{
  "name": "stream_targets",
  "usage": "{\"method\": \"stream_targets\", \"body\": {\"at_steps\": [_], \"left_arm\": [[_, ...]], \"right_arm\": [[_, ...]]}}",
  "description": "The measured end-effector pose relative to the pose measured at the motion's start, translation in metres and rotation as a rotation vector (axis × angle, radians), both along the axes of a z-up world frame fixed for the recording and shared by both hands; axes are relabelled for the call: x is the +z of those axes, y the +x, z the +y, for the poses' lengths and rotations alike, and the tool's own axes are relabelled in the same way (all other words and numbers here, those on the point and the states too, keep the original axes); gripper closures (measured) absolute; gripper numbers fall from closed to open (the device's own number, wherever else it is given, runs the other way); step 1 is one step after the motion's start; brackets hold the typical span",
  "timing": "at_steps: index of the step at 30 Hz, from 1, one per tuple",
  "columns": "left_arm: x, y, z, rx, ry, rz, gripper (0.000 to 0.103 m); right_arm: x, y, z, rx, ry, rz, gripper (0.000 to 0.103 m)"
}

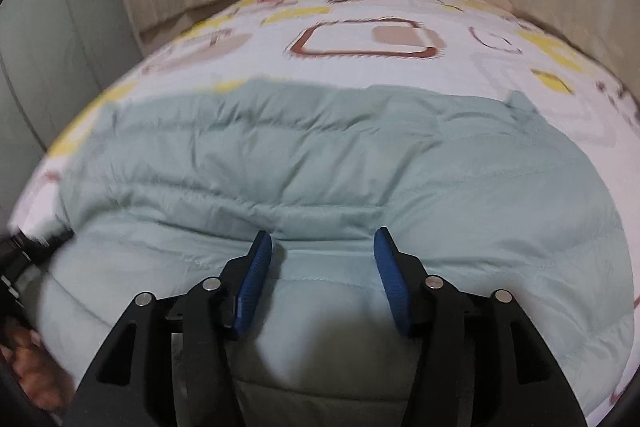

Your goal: Fold large clothes

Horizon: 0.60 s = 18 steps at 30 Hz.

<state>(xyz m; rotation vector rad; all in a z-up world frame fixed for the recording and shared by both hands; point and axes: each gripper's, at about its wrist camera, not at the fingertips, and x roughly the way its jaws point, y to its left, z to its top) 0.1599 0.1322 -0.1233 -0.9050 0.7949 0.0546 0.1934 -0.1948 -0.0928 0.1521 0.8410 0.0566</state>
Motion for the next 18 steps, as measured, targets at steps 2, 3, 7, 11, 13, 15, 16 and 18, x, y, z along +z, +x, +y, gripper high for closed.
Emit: {"method": "stream_targets", "body": {"at_steps": [2, 3, 7, 11, 13, 15, 16, 18], "left_arm": [[0.000, -0.001, 0.001, 0.000, 0.001, 0.000, 0.078], [0.002, 0.002, -0.001, -0.001, 0.003, 0.001, 0.078], [0.002, 0.002, -0.002, 0.000, -0.001, 0.002, 0.078], [0.002, 0.001, -0.002, 0.002, 0.004, 0.001, 0.078], [0.002, -0.001, -0.003, 0.005, 0.007, 0.001, 0.078], [0.002, -0.002, -0.002, 0.008, 0.004, 0.000, 0.078], [0.002, -0.002, -0.003, 0.014, 0.000, 0.001, 0.078], [0.001, -0.004, -0.003, 0.022, -0.008, 0.001, 0.078]], "right_arm": [[0.008, -0.007, -0.021, -0.048, 0.064, -0.021, 0.047], [0.011, -0.011, -0.033, -0.071, 0.094, -0.034, 0.047], [0.022, -0.027, -0.088, -0.204, 0.161, -0.090, 0.029], [0.012, -0.049, -0.154, -0.361, 0.259, -0.079, 0.027], [0.002, -0.054, -0.171, -0.398, 0.311, -0.061, 0.027], [-0.012, -0.058, -0.185, -0.429, 0.382, -0.038, 0.027], [-0.022, -0.060, -0.193, -0.450, 0.453, -0.031, 0.027], [-0.033, -0.062, -0.200, -0.486, 0.548, -0.031, 0.025]]}}
